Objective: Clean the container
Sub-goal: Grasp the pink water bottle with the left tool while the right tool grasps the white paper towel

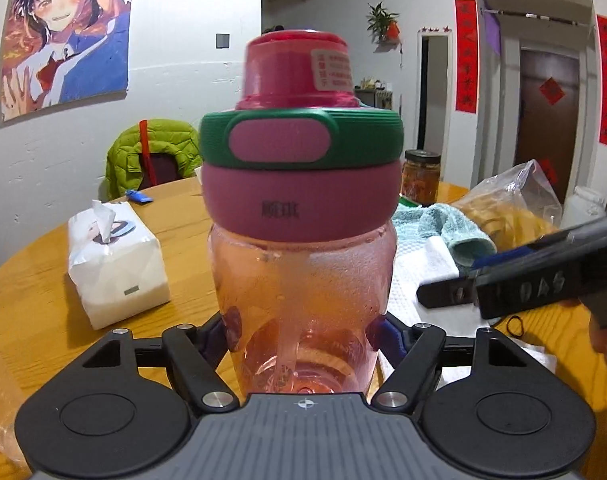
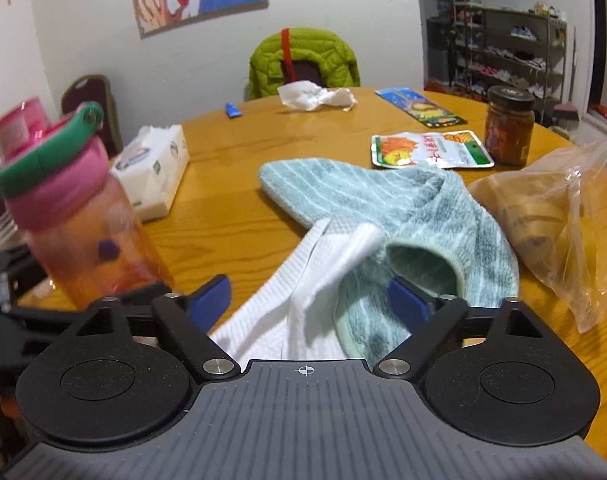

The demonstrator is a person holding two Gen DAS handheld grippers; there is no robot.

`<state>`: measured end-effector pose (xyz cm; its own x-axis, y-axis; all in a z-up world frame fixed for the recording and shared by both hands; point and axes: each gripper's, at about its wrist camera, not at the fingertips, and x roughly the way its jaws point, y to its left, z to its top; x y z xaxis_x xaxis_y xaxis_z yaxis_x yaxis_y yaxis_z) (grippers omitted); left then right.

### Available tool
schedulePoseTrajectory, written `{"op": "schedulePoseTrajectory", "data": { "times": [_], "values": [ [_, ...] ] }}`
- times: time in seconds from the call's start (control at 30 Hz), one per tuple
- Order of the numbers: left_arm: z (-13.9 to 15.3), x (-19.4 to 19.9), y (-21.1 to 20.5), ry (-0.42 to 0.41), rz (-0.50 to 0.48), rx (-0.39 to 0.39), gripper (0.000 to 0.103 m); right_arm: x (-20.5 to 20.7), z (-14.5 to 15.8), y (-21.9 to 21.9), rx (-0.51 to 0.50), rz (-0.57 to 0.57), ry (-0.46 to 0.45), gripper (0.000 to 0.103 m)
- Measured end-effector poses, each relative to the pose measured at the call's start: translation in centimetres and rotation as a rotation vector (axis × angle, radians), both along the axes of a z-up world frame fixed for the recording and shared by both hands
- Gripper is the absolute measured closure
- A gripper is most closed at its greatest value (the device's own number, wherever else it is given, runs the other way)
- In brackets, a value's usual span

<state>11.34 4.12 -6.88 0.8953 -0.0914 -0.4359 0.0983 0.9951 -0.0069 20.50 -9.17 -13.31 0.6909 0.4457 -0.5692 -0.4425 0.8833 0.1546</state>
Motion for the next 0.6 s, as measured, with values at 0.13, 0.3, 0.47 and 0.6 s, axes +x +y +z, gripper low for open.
{"op": "schedulePoseTrajectory", "data": {
  "times": [0.13,0.3,0.47,0.6],
  "values": [
    [0.3,-0.4,1.1,-0.038,0.007,-0.053,0.009,-0.7,-1.0,1.5,-0.093,0.055,-0.03,0.03],
    [0.3,0.9,0.3,-0.053,-0.027,-0.047,0.012,-1.0,-1.5,2.5,-0.128,0.071,-0.053,0.029],
    [0.9,1.0,-0.2,-0.1,0.011,-0.014,0.031,-1.2,-2.0,3.2,-0.149,0.081,-0.068,0.047],
    [0.9,0.4,1.0,-0.105,0.001,-0.079,0.03,-1.4,-2.4,3.7,-0.165,0.089,-0.08,0.087]
  ]
}}
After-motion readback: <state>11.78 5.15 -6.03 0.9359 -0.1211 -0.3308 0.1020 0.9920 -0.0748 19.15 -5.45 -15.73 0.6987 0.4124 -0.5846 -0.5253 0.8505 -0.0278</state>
